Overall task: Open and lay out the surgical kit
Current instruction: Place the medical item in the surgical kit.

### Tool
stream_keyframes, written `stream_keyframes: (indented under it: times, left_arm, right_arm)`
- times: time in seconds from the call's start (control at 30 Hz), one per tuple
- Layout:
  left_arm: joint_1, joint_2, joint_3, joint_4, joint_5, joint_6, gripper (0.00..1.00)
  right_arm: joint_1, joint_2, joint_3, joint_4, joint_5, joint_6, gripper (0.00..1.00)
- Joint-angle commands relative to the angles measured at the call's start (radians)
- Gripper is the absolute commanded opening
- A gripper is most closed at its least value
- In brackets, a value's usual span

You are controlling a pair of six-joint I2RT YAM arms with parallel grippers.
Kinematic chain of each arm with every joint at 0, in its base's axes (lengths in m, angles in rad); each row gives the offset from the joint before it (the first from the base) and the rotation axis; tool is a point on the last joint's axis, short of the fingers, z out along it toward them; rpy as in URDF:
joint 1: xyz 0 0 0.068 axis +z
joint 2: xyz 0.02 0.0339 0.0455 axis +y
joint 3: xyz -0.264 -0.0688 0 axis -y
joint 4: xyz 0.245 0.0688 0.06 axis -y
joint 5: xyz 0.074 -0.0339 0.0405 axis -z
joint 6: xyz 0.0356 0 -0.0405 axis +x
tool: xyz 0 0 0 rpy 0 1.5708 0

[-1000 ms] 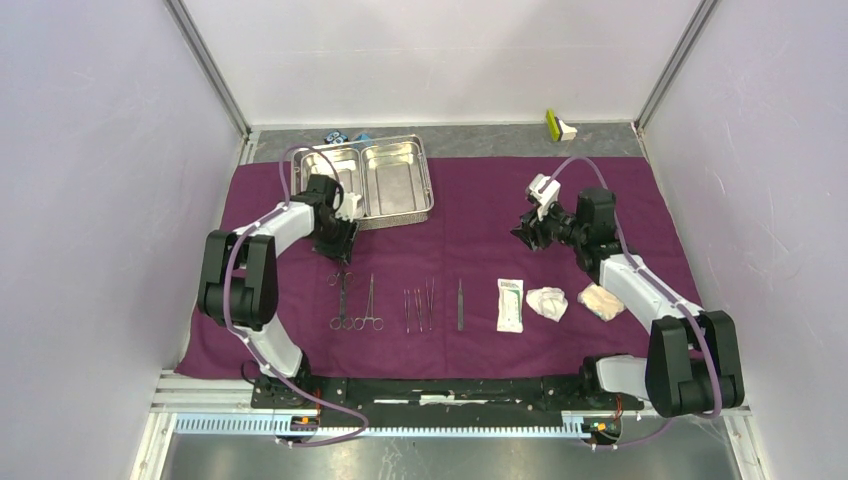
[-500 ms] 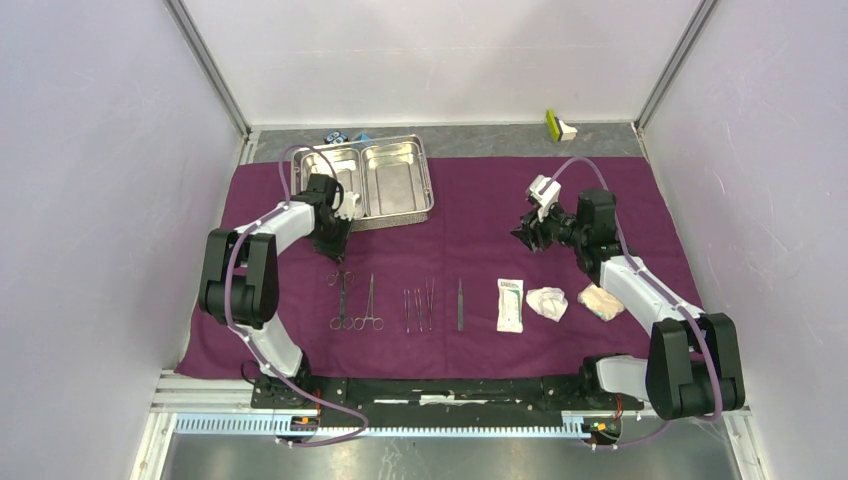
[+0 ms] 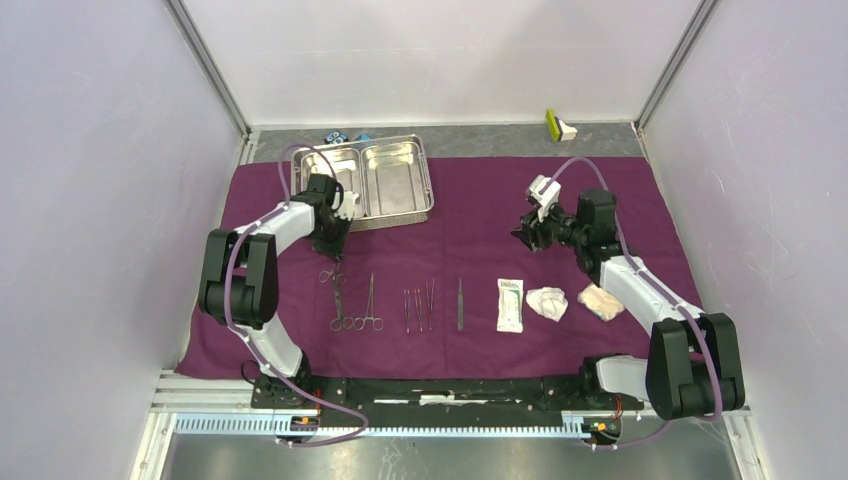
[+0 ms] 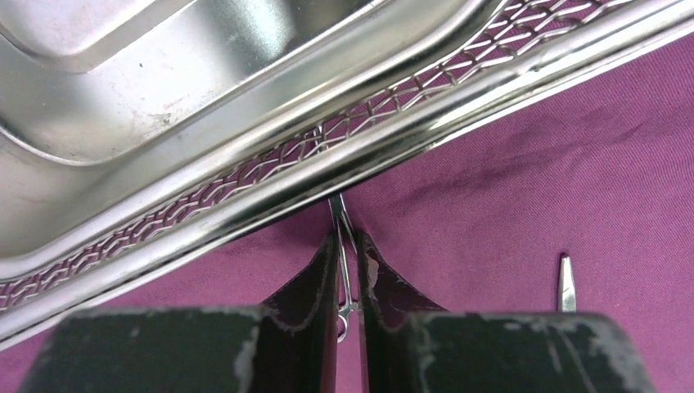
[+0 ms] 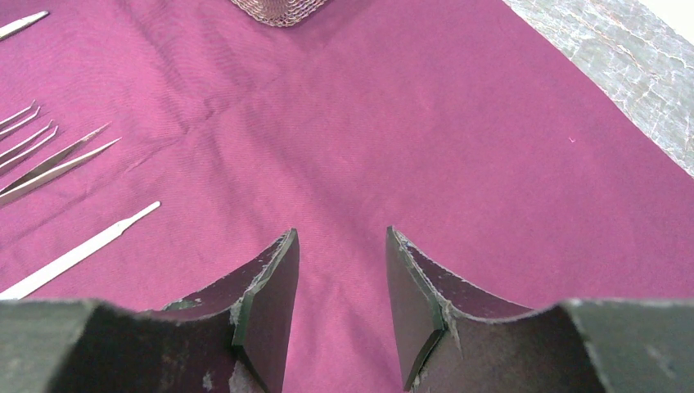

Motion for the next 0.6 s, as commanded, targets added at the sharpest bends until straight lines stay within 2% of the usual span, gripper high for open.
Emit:
stream_keyframes:
  times: [0.0,0.37,0.57]
  left_arm:
    - [-0.008,-0.01,-0.016,0.055,0.016,-0.025,0.04]
    - [-0.013,0.005,0.054,0.038,0.179,-0.056,0.02]
    - [-0.025,-0.022,0.054,0.037,0.208,-0.044,0.02]
  right_arm:
    - [0.005,-0.022,-0.003,0.045,-0.024,0.009,0.5]
    - [0.005,-0.02,-0.006,0.046,-0.023,0.009,0.5]
    - [0.005,-0.013,-0.005,0.046,-0.023,0.009,0.5]
